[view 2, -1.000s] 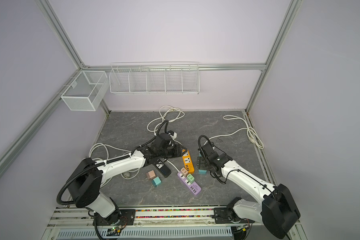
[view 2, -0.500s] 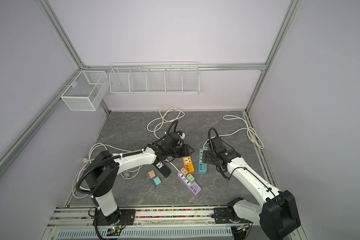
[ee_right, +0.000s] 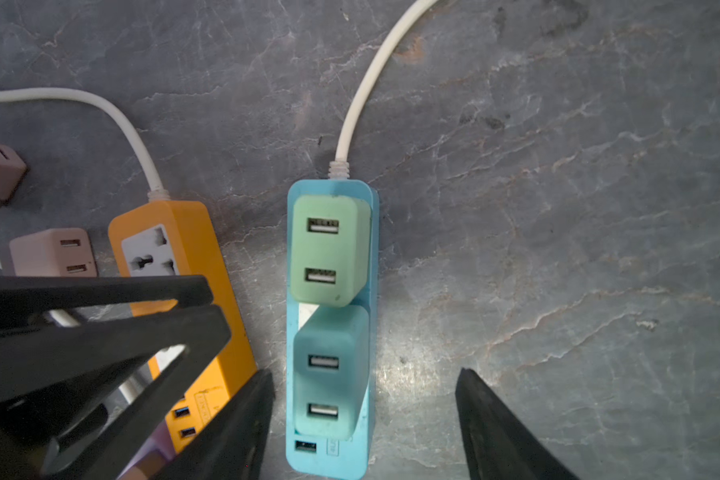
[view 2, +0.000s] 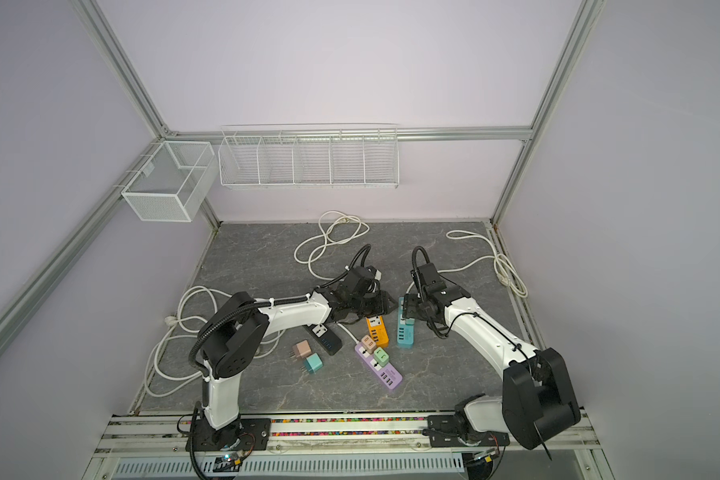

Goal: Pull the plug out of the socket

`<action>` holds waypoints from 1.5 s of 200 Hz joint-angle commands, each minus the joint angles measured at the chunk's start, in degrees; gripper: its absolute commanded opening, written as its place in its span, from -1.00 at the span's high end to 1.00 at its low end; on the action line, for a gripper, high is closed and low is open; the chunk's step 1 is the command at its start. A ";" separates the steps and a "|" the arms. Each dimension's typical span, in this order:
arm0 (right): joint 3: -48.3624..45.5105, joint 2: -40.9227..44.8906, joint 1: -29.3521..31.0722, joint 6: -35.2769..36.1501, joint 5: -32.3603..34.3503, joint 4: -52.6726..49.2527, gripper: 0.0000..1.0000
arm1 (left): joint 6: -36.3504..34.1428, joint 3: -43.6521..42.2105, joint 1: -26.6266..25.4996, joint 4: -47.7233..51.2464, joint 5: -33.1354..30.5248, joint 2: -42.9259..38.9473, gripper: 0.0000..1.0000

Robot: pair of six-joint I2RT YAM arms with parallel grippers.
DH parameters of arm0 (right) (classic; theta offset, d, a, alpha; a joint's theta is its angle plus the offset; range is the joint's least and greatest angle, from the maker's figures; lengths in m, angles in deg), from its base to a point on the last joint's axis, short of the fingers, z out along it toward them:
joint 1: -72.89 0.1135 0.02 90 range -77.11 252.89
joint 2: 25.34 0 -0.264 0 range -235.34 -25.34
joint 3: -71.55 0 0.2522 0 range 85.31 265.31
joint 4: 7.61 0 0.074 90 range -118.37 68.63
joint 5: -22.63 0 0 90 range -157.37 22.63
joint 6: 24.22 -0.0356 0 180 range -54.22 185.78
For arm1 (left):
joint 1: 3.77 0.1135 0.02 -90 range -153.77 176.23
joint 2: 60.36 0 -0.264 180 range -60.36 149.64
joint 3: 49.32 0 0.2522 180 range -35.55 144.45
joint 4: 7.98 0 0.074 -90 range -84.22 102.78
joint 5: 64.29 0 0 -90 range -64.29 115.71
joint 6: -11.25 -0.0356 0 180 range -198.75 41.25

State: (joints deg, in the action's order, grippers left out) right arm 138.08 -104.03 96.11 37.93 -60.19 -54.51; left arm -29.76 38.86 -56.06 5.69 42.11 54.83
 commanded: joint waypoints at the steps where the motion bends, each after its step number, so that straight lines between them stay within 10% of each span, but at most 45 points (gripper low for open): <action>1: 1.84 -2.54 -0.35 0.82 -1.25 1.10 -0.36 | 1.39 2.87 -0.69 -0.21 0.98 2.48 0.16; 300: 0.30 -8.56 2.76 0.38 1.35 2.56 0.45 | 0.64 1.41 -2.29 3.39 -1.66 7.41 0.31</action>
State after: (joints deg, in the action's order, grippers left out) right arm 139.37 -114.04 98.40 38.63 -59.73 -51.45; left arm -28.47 42.66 -57.90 5.69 42.35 61.59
